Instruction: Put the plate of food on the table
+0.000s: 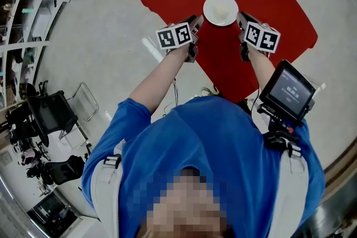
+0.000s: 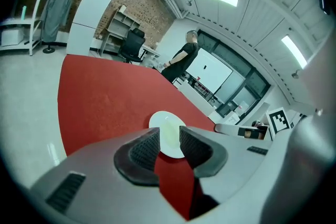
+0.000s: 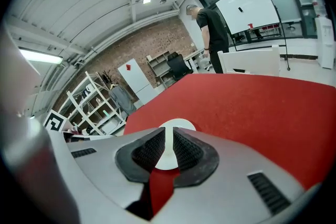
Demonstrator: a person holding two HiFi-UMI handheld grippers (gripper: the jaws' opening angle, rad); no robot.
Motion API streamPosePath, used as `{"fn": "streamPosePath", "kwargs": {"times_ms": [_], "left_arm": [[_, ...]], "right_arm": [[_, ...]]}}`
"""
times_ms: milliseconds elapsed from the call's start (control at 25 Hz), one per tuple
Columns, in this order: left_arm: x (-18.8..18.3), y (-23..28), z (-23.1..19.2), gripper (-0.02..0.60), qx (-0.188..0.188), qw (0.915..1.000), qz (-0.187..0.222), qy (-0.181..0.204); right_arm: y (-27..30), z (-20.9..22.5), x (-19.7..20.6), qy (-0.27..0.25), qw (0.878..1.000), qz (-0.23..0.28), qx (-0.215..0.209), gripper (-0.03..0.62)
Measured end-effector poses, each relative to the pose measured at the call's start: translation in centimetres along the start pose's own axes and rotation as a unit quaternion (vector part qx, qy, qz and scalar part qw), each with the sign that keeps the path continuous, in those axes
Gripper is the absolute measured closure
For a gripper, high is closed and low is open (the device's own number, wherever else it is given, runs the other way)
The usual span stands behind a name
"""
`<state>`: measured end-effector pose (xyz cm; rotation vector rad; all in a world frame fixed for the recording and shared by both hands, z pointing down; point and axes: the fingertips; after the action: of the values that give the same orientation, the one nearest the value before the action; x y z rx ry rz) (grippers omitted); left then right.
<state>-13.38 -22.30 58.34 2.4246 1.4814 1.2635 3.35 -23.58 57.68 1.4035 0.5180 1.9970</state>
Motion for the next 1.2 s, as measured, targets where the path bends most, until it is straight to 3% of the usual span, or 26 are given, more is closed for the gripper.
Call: {"fn": "streamPosePath", "kwargs": {"times_ms": [360, 480, 1200], "left_arm": [[-2.6, -1.8, 0.9, 0.572, 0.018, 0.9972, 0.070, 0.020], [-3.1, -2.6, 1.5, 0.574, 0.031, 0.9952, 0.087, 0.030], [-5.3, -9.2, 3.1, 0.574, 0.046, 0.9846, 0.157, 0.062]], "right_arm": [[-1.7, -4.4, -2.0, -0.012, 0.997, 0.043, -0.062, 0.551], [-2.3, -5.7, -2.1, -0.014, 0.995, 0.051, -0.082, 0.591], [-5.0, -9.8, -2.9, -0.021, 0.989, 0.074, -0.125, 0.592]]}}
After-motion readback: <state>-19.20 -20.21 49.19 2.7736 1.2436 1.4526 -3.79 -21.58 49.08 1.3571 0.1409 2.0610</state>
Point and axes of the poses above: the fingertips, and each gripper's own axes: y forward along the fingers, z to its right, x out of its underside, and after that the axes turned 13 degrees about x, right-handed
